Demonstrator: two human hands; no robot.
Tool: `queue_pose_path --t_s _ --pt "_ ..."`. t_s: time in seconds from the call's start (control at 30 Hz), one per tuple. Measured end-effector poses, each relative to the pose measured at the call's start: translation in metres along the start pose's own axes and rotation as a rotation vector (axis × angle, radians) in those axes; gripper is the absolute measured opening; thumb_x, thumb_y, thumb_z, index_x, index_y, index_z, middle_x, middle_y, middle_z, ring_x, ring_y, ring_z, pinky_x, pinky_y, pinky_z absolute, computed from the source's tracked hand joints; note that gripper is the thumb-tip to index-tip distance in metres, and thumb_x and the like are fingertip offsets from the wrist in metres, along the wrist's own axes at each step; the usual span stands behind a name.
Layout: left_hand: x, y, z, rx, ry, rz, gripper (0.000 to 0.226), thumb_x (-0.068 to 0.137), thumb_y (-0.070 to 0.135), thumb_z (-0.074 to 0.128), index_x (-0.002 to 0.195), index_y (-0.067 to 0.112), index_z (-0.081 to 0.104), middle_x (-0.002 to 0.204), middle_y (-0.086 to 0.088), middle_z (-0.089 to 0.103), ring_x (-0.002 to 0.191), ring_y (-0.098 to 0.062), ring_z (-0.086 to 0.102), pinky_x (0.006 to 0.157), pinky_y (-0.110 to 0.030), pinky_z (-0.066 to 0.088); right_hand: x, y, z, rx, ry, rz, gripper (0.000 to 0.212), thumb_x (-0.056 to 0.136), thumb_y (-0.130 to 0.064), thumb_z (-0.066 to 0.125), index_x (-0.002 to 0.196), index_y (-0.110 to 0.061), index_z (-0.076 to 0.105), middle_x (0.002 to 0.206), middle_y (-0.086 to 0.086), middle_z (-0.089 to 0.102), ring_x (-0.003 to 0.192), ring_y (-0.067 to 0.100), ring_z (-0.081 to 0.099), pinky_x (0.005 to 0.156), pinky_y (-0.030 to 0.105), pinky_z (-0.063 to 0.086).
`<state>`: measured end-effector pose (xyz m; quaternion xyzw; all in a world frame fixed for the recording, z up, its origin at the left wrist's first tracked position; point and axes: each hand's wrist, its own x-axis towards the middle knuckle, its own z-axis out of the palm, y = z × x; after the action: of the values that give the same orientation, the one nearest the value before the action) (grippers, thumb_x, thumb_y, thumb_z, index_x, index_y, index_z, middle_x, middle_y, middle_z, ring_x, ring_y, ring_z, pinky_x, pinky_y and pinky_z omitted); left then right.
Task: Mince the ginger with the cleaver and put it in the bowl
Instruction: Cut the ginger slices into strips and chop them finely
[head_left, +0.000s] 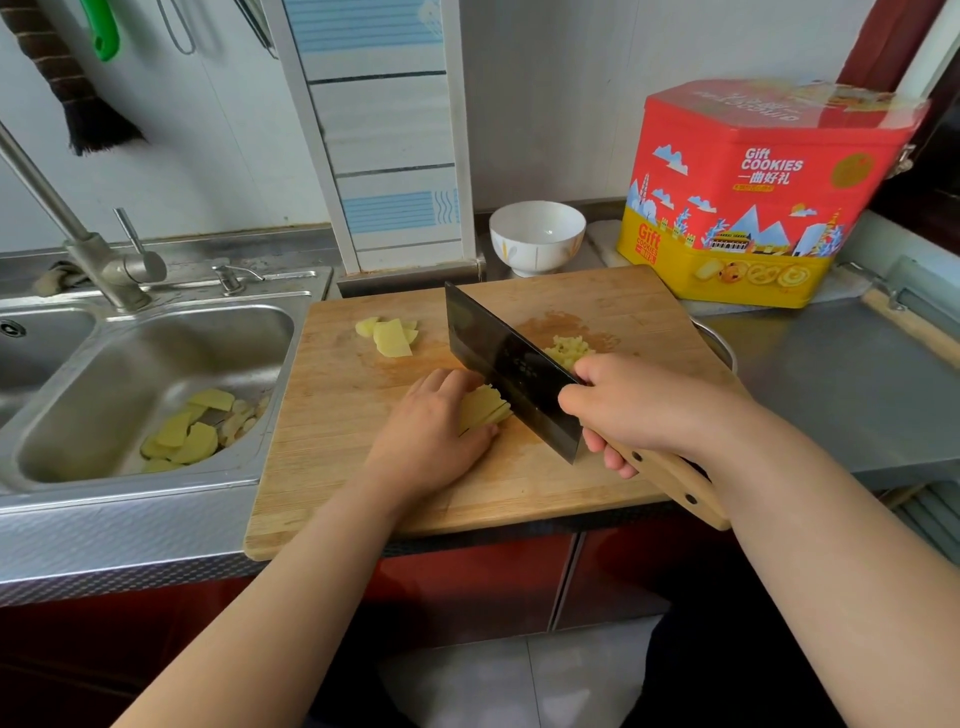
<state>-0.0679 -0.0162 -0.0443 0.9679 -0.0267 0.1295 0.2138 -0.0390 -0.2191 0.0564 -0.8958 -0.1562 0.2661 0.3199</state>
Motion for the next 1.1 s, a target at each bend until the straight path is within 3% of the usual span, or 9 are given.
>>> queue_pose_path --t_s 0.1,0.2,0.37,0.47,0.6,0.7,0.83,1.0,1.1 --pt "0.0 -0.004 -0.003 -0.113 0.046 -0.055 0.048 0.084 0.058 0.058 0.12 0.026 0.054 0.115 0.009 0.053 0.103 -0.008 0.052 0.089 -0.027 0.047 0.0 0.0 0.001 -0.014 0.001 -0.003 0.043 0.1 -0.017 0.036 0.143 -0.009 0.035 0.076 0.013 0.058 0.054 0.019 0.053 0.044 0.027 0.046" --pt "0.008 -0.016 -0.014 -0.059 0.098 -0.17 0.025 0.093 0.04 0.053 0.113 0.027 0.06 0.109 0.011 0.054 0.098 -0.01 0.057 0.082 -0.029 0.051 0.001 0.003 0.0 -0.003 0.013 0.003 0.047 0.101 -0.018 0.036 0.147 -0.012 0.032 0.076 0.013 0.058 0.054 0.018 0.053 0.044 0.026 0.046" --pt "0.031 -0.019 -0.022 0.171 -0.09 -0.157 0.018 0.092 0.027 0.059 0.109 0.028 0.066 0.106 0.007 0.059 0.094 -0.014 0.057 0.079 -0.031 0.052 0.005 0.01 -0.002 0.031 0.05 0.014 0.044 0.101 -0.02 0.036 0.144 -0.011 0.037 0.073 0.009 0.058 0.051 0.015 0.054 0.041 0.022 0.043" --pt "0.043 -0.016 -0.024 0.269 -0.161 -0.142 0.012 0.09 0.022 0.061 0.099 0.029 0.065 0.101 0.006 0.06 0.09 -0.016 0.058 0.079 -0.033 0.055 0.006 0.014 0.0 0.064 0.056 0.013 0.048 0.101 -0.019 0.036 0.149 -0.013 0.032 0.073 0.009 0.057 0.05 0.015 0.053 0.039 0.02 0.041" --pt "0.051 -0.015 -0.025 0.371 -0.247 -0.081 0.015 0.091 0.017 0.059 0.105 0.023 0.06 0.103 0.002 0.059 0.093 -0.016 0.054 0.083 -0.031 0.051 0.007 0.015 -0.001 0.09 0.049 0.014 0.053 0.101 -0.019 0.035 0.153 -0.017 0.026 0.075 0.01 0.058 0.053 0.016 0.054 0.044 0.024 0.044" --pt "0.059 -0.008 -0.034 0.263 -0.103 -0.112 0.013 0.094 0.02 0.054 0.107 0.02 0.057 0.105 0.001 0.058 0.093 -0.014 0.052 0.08 -0.029 0.047 0.008 0.015 -0.001 0.088 0.043 0.029 0.05 0.1 -0.019 0.034 0.15 -0.022 0.029 0.077 0.01 0.058 0.053 0.016 0.054 0.044 0.025 0.045" --pt "0.089 0.029 -0.06 -0.009 0.272 -0.01 0.01 0.094 0.023 0.058 0.099 0.018 0.064 0.097 0.006 0.06 0.087 -0.01 0.053 0.073 -0.02 0.04 0.008 0.018 -0.001 0.096 0.055 0.041 0.013 0.099 -0.019 0.034 0.111 -0.027 0.033 0.074 0.009 0.056 0.049 0.014 0.052 0.04 0.023 0.043" --pt "0.12 0.059 -0.052 0.022 0.214 0.139 0.014 0.093 0.027 0.061 0.098 0.024 0.073 0.1 0.004 0.062 0.095 -0.013 0.047 0.077 -0.025 0.035 0.004 0.013 0.003 0.027 0.058 0.04 0.041 0.101 -0.024 0.033 0.14 -0.011 0.039 0.079 0.005 0.052 0.053 0.016 0.053 0.045 0.026 0.045" --pt "0.12 0.06 -0.047 0.018 0.184 0.168 0.009 0.091 0.027 0.062 0.095 0.025 0.07 0.1 0.007 0.059 0.094 -0.01 0.044 0.077 -0.023 0.035 0.004 0.01 0.006 -0.013 0.063 0.026 0.044 0.101 -0.025 0.032 0.143 -0.012 0.038 0.078 0.004 0.05 0.052 0.015 0.054 0.045 0.027 0.044"
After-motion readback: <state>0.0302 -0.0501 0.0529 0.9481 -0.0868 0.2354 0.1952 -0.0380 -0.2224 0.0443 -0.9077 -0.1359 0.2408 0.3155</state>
